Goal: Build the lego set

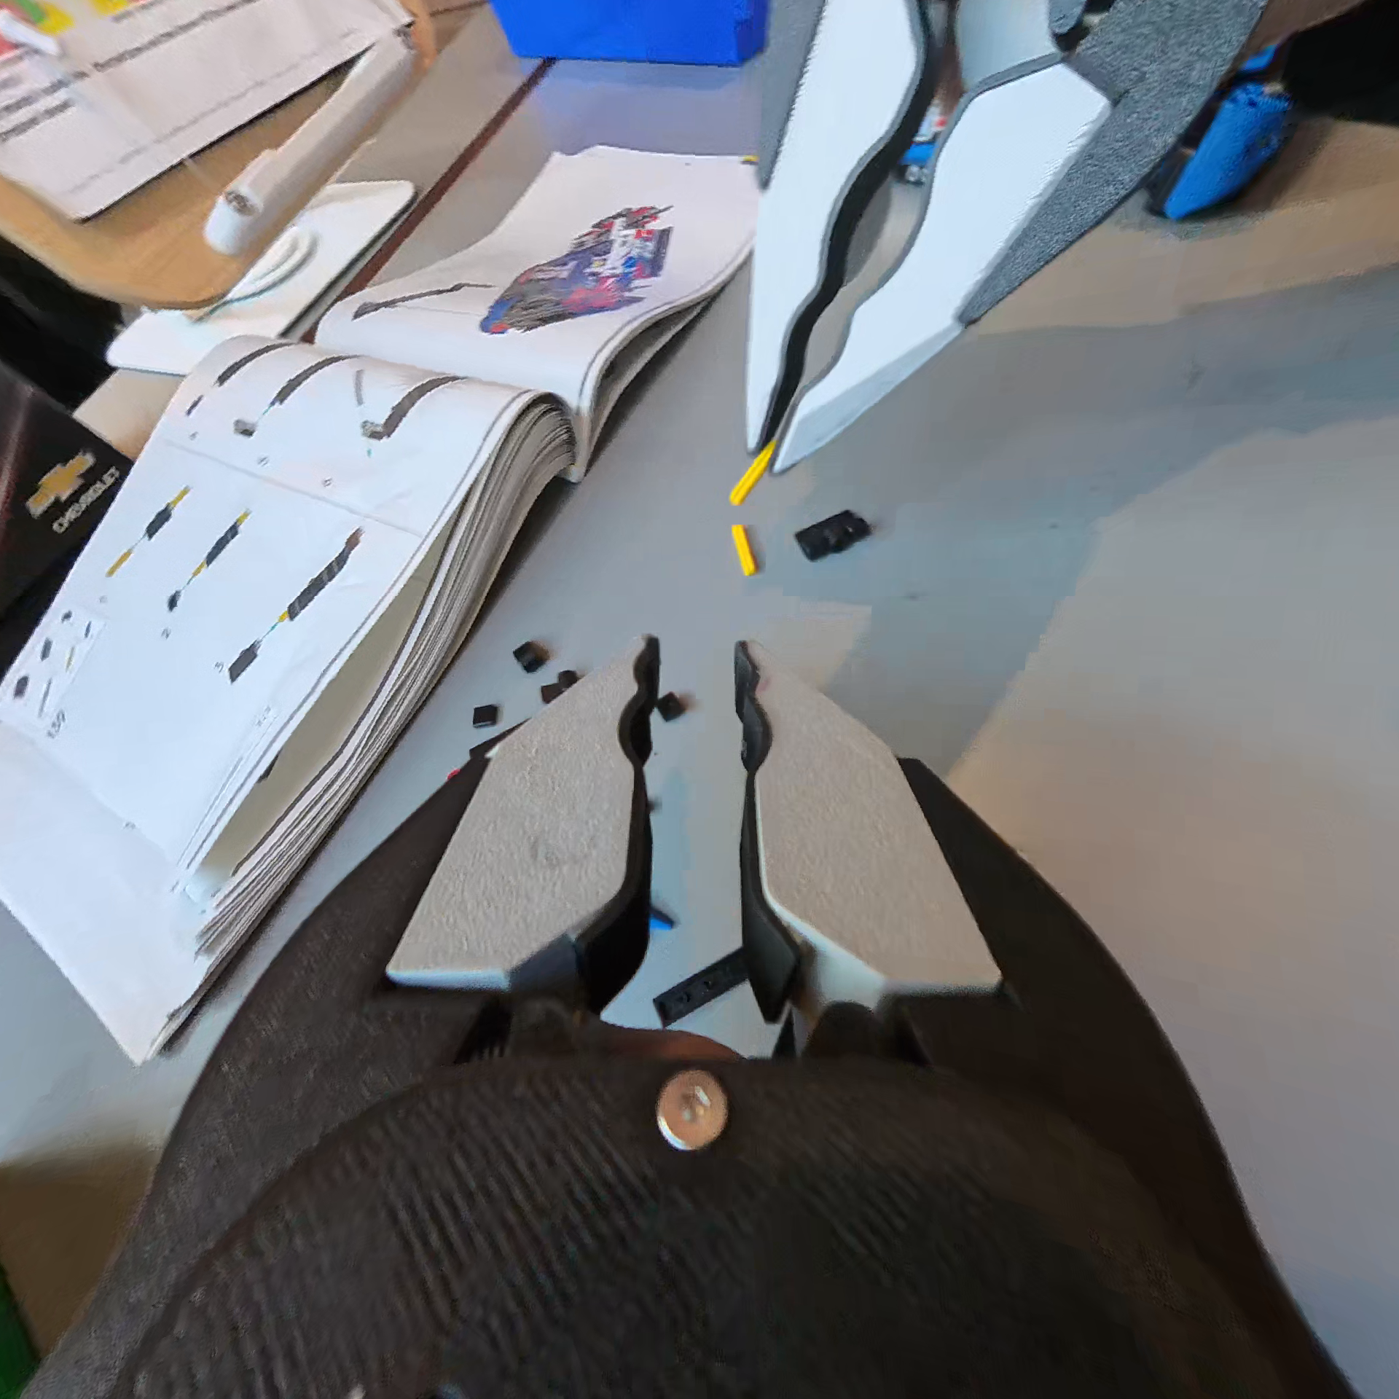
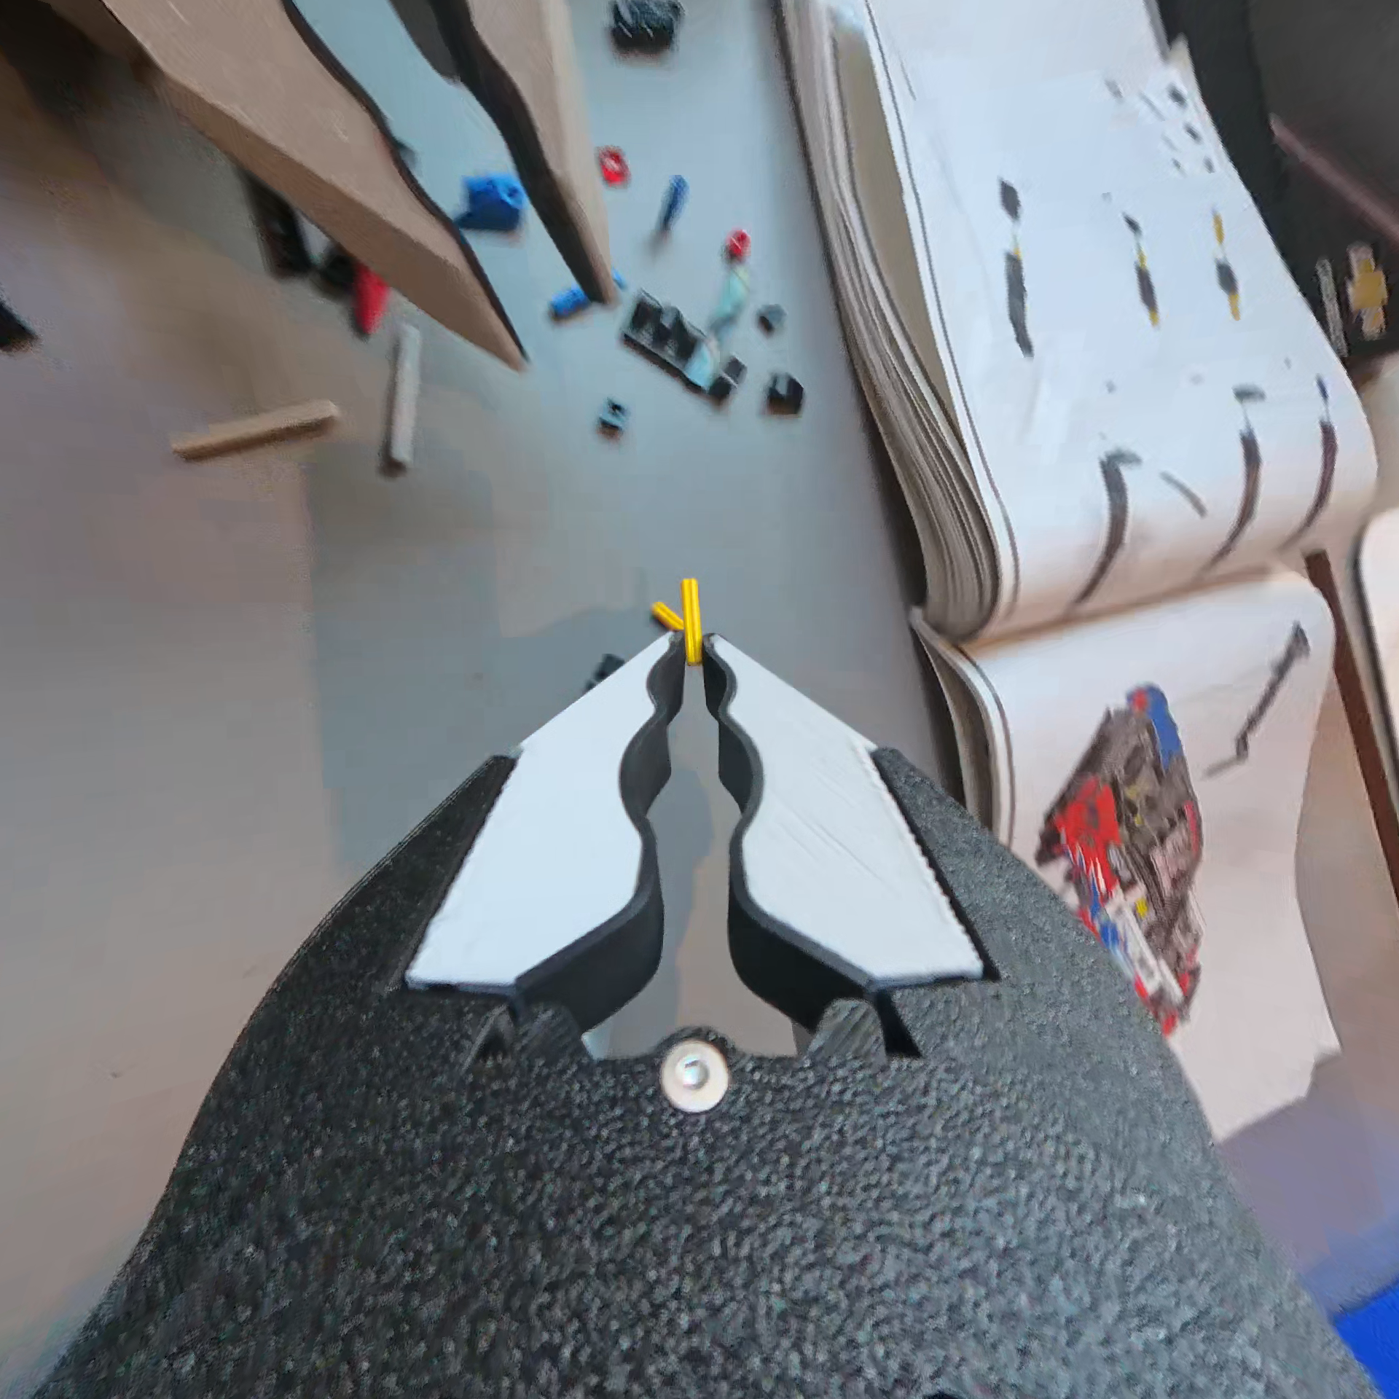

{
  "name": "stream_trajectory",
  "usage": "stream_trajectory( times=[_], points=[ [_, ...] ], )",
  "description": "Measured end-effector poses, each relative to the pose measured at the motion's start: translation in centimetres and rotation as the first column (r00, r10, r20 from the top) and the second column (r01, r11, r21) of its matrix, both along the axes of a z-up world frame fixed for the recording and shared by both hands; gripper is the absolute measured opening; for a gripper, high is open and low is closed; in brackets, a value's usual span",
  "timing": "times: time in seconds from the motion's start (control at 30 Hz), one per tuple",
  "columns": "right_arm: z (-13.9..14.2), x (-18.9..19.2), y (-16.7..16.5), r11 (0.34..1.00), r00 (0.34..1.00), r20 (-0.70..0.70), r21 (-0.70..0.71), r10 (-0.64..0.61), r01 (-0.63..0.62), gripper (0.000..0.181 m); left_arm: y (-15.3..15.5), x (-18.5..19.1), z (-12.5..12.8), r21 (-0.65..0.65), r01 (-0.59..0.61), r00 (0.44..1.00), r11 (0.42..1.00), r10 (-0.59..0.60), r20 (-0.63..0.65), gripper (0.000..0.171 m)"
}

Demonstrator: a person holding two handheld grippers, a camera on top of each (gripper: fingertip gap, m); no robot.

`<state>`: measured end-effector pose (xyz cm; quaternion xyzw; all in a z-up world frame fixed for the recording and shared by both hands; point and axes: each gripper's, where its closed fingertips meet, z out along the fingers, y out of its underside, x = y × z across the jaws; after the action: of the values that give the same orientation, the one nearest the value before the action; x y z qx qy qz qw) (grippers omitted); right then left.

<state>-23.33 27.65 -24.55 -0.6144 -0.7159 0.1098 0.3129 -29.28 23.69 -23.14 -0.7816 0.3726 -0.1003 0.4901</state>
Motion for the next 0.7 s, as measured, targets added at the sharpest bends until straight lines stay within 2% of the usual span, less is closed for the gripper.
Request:
stream_trajectory(
  times=[0.1, 0.3, 0.53, 0.7],
  points=[
    [-1.2, 1.8, 1.1, 0.998, 0.997, 0.062, -0.020, -0.052, 0.053, 0.003, 0.4, -0.6, 0.1, -0.022, -0.045, 0.998, 0.999, 0.045, 0.035, 0.016],
    [-3.8, 2.0, 0.6, 0.996, 0.992, 0.117, -0.076, -0.047, 0.057, 0.007, 1.2, -2.0, -0.5, -0.050, -0.127, 0.991, 0.991, 0.129, 0.027, 0.015],
    [-3.5, 2.2, 0.5, 0.990, 0.994, 0.084, -0.123, -0.065, 0.075, 0.011, 1.9, -3.7, -0.5, -0.112, -0.221, 0.968, 0.969, 0.232, 0.096, 0.014],
    [-1.8, 2.5, 1.0, 0.980, 0.993, 0.013, -0.156, -0.120, 0.120, 0.012, 2.3, -4.7, -0.5, -0.141, -0.265, 0.950, 0.954, 0.283, 0.132, 0.015]
  ],
)
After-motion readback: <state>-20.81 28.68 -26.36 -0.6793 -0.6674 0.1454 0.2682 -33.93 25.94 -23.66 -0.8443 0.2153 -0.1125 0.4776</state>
